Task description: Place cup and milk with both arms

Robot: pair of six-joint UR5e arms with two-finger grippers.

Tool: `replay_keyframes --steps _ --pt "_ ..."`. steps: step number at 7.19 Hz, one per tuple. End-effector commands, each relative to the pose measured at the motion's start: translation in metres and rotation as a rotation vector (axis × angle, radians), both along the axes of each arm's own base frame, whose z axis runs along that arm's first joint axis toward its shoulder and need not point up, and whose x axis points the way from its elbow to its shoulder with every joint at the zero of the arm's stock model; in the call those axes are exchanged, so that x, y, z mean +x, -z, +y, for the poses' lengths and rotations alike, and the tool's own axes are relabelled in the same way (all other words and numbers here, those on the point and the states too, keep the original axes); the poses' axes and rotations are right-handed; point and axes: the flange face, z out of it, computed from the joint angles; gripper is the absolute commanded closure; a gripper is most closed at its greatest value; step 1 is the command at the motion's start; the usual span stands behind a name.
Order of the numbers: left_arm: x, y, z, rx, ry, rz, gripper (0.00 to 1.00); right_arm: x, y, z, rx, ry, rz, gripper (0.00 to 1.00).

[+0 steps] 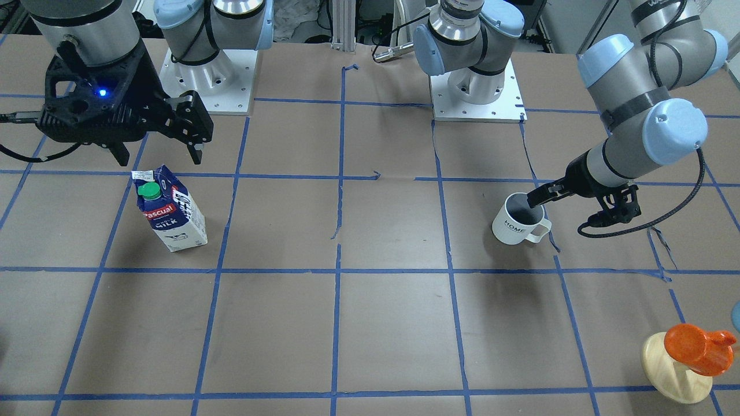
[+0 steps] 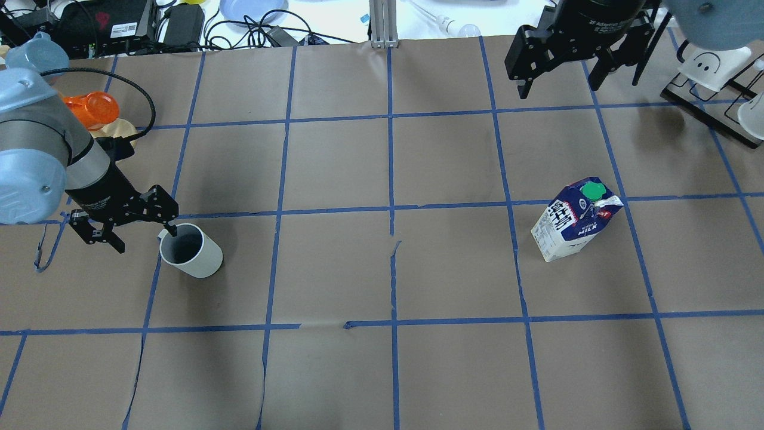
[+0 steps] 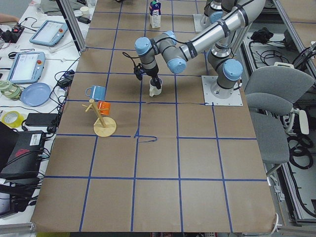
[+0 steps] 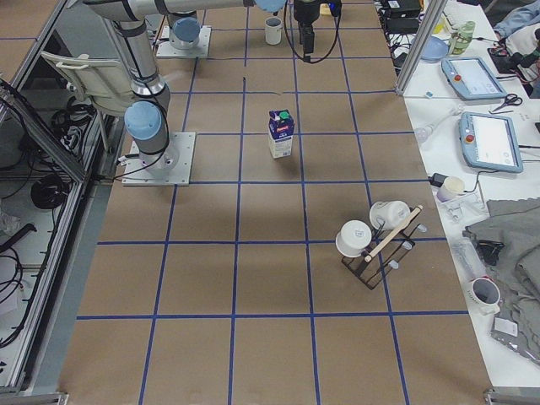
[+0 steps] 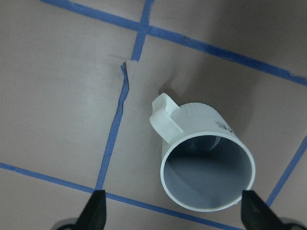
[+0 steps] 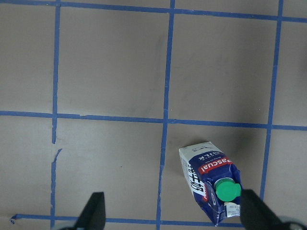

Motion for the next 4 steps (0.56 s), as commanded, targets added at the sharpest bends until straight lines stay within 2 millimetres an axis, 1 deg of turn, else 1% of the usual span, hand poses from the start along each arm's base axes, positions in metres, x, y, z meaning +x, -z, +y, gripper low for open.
replay_keyframes --steps 1,3,4 --pt "0.001 0.035 0.003 0.061 -0.019 0.032 0.00 -0.001 0.001 0.000 0.002 0.001 0.000 0.00" --pt "0.003 0.049 0.001 0.082 -0.017 0.040 0.00 -0.004 0.004 -0.002 0.008 0.001 0.001 0.00" --pt "0.003 0.051 -0.001 0.074 -0.019 0.035 0.03 -0.016 0.010 -0.004 0.022 0.003 0.002 0.00"
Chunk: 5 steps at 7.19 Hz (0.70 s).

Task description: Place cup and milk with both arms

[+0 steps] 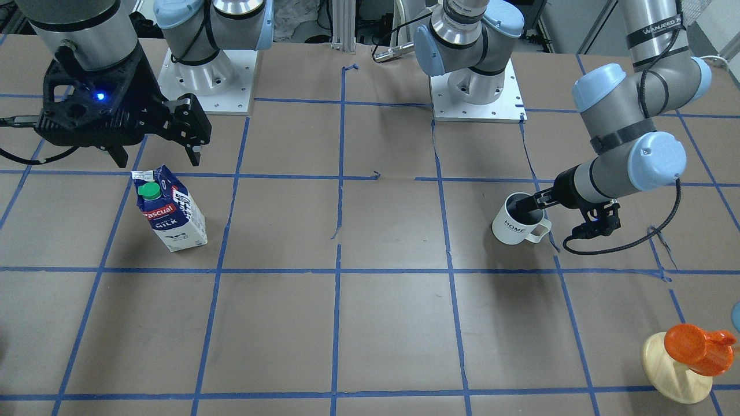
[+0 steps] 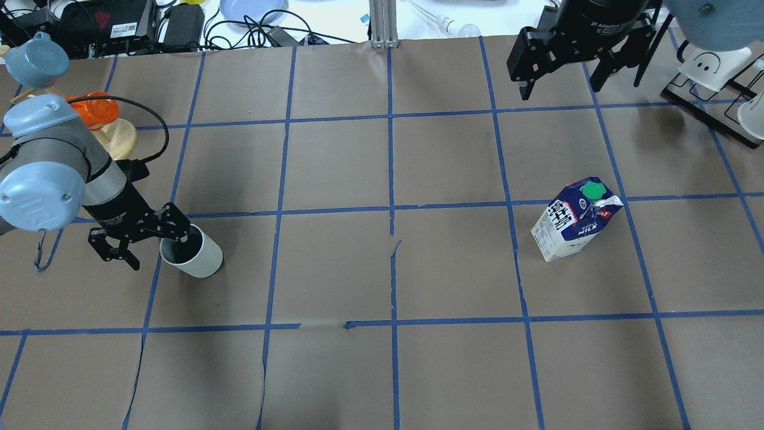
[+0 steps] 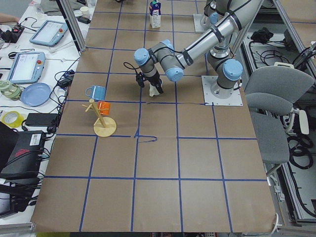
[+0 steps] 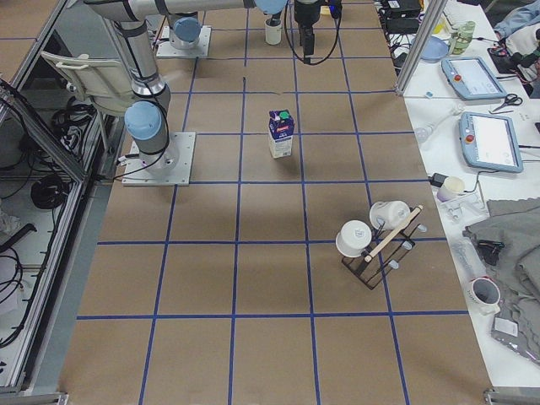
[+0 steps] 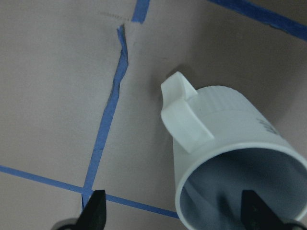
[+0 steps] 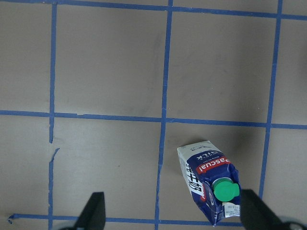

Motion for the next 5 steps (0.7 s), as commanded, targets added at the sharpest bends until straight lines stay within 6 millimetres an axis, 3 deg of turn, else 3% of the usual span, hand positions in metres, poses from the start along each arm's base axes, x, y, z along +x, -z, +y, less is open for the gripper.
replay_keyframes --steps 1,2,3,5 --pt "0.002 0.010 -0.006 -0.012 -0.006 -0.006 0.36 -0.027 0.028 -0.001 0.059 -0.026 0.000 0.00" --pt "0.000 0.010 -0.010 -0.039 -0.018 0.015 0.85 -0.037 0.049 0.004 0.095 -0.069 -0.007 0.00" --pt "-0.001 0.010 -0.011 -0.046 -0.022 0.026 1.00 -0.039 0.050 0.005 0.095 -0.066 -0.008 0.00" --pt "-0.005 -0.003 -0.014 -0.075 -0.041 0.017 1.00 -0.038 0.039 0.007 0.072 -0.060 -0.009 0.00"
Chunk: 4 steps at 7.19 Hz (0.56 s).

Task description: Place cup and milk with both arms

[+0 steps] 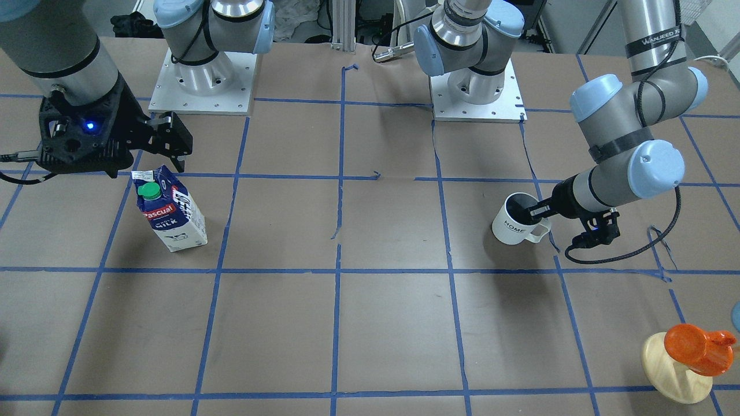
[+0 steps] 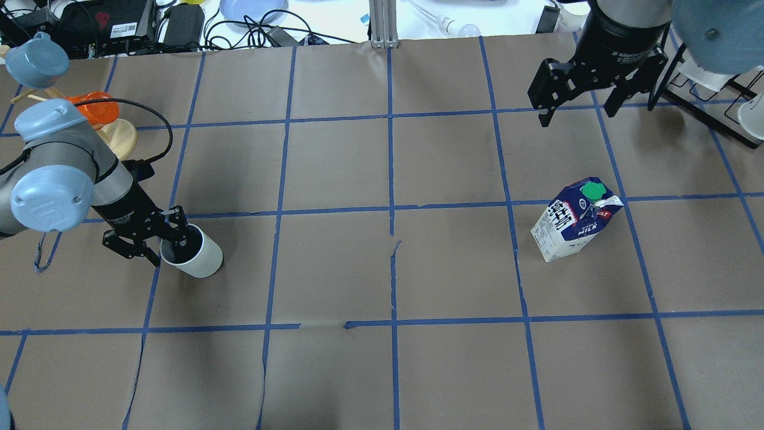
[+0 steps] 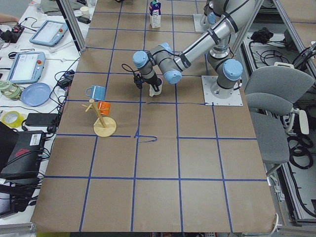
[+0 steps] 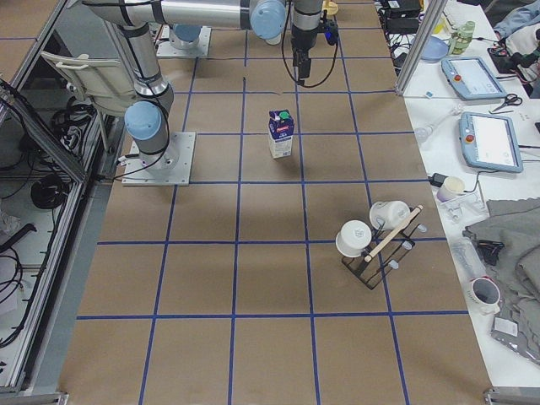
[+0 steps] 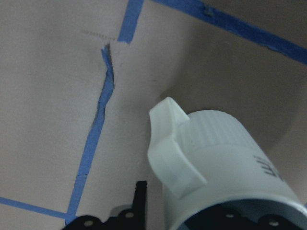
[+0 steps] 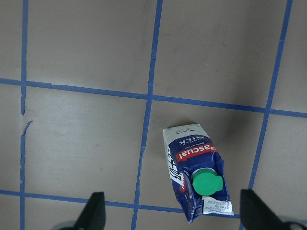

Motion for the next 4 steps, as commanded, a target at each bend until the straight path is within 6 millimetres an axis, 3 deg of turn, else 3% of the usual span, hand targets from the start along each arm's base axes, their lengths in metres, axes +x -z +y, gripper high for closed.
replay_keyframes --steps 1,2,3,4 --pt "-0.006 -0.021 -0.011 -0.054 -0.037 0.004 1.00 0.000 -0.006 0.002 -0.015 0.002 -0.003 0.00" --pt "-0.007 -0.047 -0.029 -0.099 -0.048 -0.023 1.00 0.001 -0.008 0.003 -0.016 0.000 -0.003 0.00" --pt "-0.027 -0.080 -0.050 -0.143 -0.079 -0.025 1.00 0.000 -0.007 0.002 -0.015 0.000 -0.003 0.00" --pt "-0.063 -0.110 -0.073 -0.184 -0.133 -0.048 1.00 0.000 -0.009 0.002 -0.019 0.000 -0.002 0.00"
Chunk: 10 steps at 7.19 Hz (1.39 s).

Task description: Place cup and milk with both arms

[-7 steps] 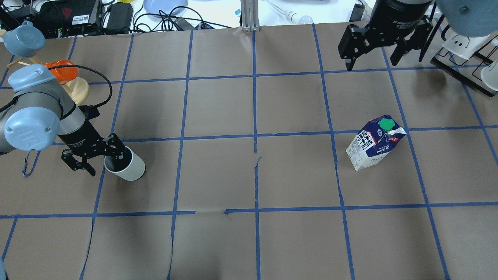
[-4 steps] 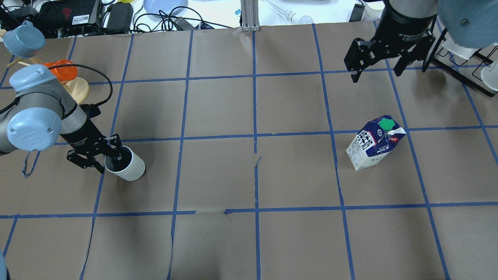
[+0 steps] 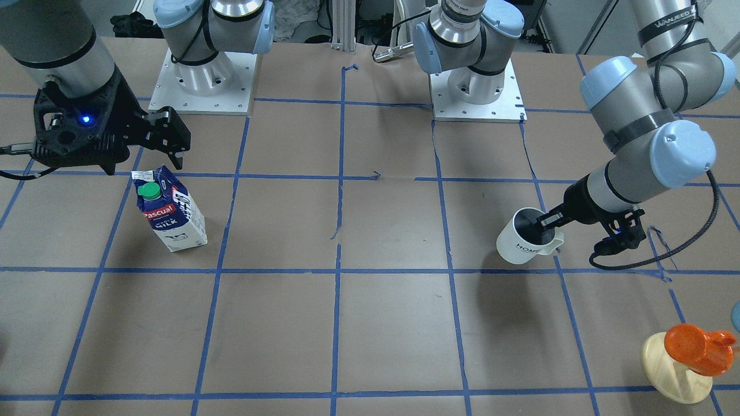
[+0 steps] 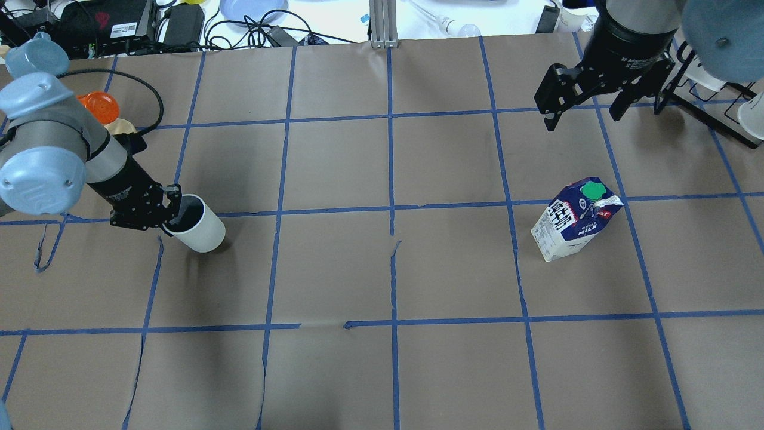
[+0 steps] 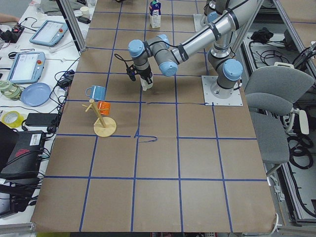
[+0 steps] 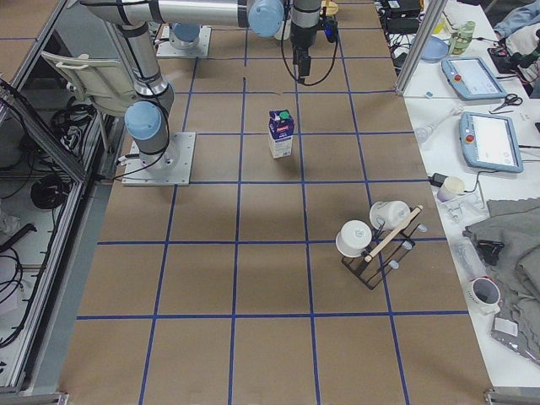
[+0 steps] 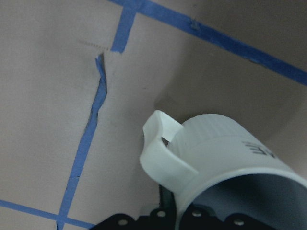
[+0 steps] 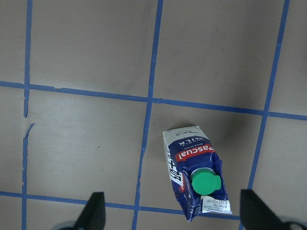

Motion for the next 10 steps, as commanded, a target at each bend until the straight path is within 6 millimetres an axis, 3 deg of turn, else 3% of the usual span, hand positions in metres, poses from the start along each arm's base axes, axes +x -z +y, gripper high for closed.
replay_keyframes --steps 1,3,5,8,10 --pt "-0.071 -0.056 -0.041 -0.081 -0.104 -0.010 1.00 0.000 -0.001 0.000 -0.002 0.000 0.000 0.00" --pt "-0.118 -0.063 -0.057 -0.096 -0.159 0.017 1.00 0.001 -0.005 0.002 -0.008 0.000 0.002 0.00" --pt "-0.182 -0.065 -0.069 -0.100 -0.198 0.013 1.00 0.000 -0.005 0.002 -0.006 0.000 0.002 0.00" --pt "-0.269 -0.018 -0.077 -0.087 -0.228 0.009 1.00 0.000 -0.005 0.002 -0.005 0.000 0.002 0.00" --pt "-0.318 0.010 -0.066 -0.056 -0.236 -0.004 1.00 0.000 -0.004 0.002 -0.003 0.000 0.002 0.00"
